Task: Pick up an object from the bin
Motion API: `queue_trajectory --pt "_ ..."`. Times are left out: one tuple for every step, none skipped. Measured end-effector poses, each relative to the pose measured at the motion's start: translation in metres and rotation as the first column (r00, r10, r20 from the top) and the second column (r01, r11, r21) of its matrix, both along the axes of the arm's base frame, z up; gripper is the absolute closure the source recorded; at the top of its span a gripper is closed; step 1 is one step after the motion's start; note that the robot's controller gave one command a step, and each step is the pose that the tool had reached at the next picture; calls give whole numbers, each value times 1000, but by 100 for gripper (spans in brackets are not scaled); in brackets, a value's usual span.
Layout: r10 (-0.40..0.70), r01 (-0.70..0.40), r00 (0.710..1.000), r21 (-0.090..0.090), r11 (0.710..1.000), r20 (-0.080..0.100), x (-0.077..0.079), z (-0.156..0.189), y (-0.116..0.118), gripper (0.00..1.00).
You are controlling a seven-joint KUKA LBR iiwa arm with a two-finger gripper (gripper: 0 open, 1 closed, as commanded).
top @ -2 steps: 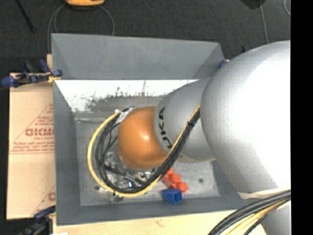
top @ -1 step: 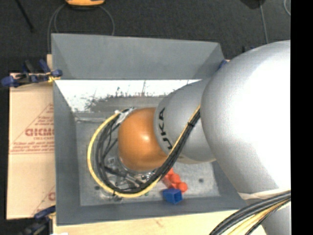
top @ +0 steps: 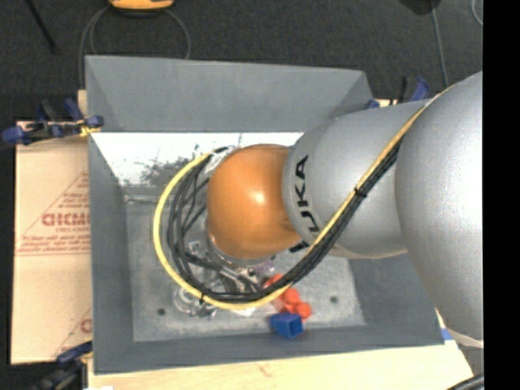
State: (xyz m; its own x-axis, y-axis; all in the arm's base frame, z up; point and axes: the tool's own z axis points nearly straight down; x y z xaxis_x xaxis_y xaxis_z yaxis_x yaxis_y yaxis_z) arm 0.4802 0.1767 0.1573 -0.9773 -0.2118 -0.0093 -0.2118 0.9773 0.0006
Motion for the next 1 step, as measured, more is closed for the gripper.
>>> queue_trajectory --pt "-5 5 1000 -1 1000 -4 1 20 0 100"
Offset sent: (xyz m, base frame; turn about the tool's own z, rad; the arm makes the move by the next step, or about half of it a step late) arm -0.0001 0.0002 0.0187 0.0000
